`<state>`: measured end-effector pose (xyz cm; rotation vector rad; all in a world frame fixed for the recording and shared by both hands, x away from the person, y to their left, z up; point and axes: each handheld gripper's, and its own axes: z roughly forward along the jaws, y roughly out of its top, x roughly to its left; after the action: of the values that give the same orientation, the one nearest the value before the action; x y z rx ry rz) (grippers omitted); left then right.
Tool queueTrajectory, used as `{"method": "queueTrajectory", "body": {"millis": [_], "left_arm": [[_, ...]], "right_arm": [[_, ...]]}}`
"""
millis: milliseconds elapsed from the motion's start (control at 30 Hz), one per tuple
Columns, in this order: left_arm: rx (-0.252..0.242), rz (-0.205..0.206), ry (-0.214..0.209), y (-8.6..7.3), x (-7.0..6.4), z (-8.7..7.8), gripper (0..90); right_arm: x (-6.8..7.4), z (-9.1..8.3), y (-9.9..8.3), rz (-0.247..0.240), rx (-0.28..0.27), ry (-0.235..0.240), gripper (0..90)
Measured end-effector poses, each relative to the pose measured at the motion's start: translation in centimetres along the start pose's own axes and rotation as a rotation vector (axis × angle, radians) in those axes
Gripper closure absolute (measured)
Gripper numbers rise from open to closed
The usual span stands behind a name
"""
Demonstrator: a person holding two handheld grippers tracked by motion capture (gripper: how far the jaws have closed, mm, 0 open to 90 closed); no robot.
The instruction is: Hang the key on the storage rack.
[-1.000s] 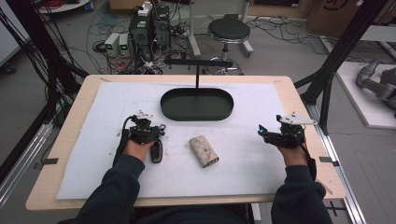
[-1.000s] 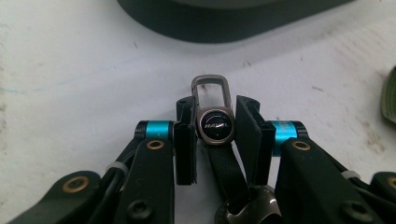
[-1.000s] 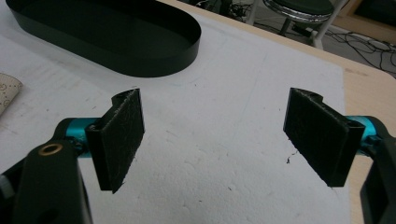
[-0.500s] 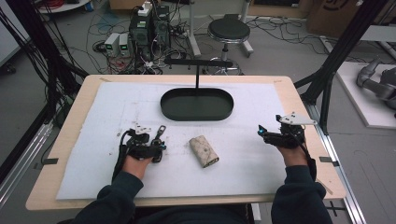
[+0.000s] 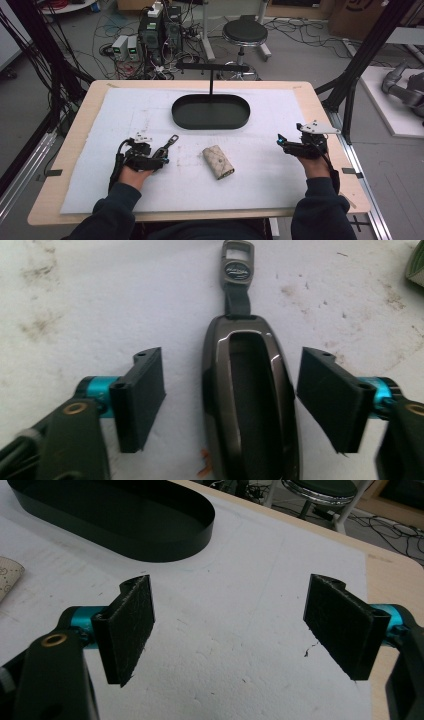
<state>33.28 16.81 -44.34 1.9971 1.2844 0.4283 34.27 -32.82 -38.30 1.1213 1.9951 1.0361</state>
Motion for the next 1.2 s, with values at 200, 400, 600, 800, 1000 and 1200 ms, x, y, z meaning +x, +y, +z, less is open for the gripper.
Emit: {"method": "queueTrajectory", "body": {"millis": [200,400,600,800,1000,1200], "left_arm": [[0.002,0.097,0.034,0.1,-0.9,0.5,26.6],[0.005,0.124,0.017,0.3,-1.2,0.3,48.7],[-0.034,0.095,-0.021,1.3,-0.8,0.2,48.9],[-0.125,0.066,-0.065,3.3,-0.1,-1.0,49.0],[-0.212,0.05,-0.099,6.1,0.2,-1.8,49.1],[-0.274,0.062,-0.103,9.2,0.4,-2.9,49.1]], "right_arm": [[0.2,0.2,0.1,-0.007,0.003,0.007,20.9],[0.1,0.1,0.0,-0.003,0.005,0.004,20.9],[0.1,0.1,0.1,-0.005,-0.003,0.01,20.9],[0.1,0.2,0.1,0.0,-0.004,0.009,20.9],[0.1,0.1,0.1,0.007,-0.013,0.003,20.9],[0.0,0.0,0.2,0.004,-0.019,0.005,21.0]]}}
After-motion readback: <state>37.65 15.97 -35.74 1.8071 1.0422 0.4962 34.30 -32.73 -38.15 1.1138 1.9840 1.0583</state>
